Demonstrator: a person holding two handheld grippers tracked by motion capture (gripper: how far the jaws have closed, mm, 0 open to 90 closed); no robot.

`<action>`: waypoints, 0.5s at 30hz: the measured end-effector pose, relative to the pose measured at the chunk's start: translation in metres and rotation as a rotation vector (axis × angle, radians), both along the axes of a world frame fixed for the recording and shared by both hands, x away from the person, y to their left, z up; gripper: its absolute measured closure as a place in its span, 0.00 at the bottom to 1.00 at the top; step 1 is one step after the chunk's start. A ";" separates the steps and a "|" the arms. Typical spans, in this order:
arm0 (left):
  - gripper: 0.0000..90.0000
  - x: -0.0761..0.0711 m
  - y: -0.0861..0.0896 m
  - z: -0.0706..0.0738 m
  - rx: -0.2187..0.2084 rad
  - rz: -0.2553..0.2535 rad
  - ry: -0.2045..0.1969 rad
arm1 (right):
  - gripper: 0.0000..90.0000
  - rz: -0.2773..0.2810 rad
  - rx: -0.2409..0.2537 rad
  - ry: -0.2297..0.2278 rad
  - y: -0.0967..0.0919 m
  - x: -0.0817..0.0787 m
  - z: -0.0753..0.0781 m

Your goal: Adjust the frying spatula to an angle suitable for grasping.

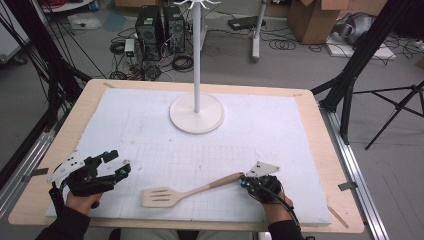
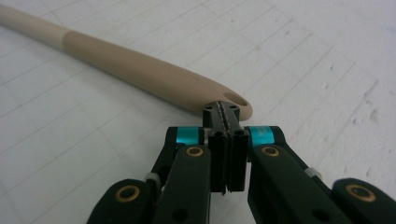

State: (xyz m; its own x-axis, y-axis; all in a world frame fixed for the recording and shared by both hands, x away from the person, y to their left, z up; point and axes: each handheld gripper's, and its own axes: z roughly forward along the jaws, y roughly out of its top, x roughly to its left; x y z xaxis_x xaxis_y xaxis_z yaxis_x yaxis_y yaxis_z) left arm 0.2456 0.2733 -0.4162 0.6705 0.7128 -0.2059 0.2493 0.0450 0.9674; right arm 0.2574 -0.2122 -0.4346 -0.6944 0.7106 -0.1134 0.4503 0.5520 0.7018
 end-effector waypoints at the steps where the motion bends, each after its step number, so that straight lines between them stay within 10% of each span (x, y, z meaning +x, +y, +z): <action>1: 0.27 0.000 0.000 0.000 -0.001 -0.003 0.000 | 1.00 0.004 -0.009 -0.011 0.002 0.003 0.000; 15: 0.28 0.000 -0.004 0.001 0.012 -0.019 0.000 | 0.99 0.007 -0.048 -0.047 0.022 0.029 -0.002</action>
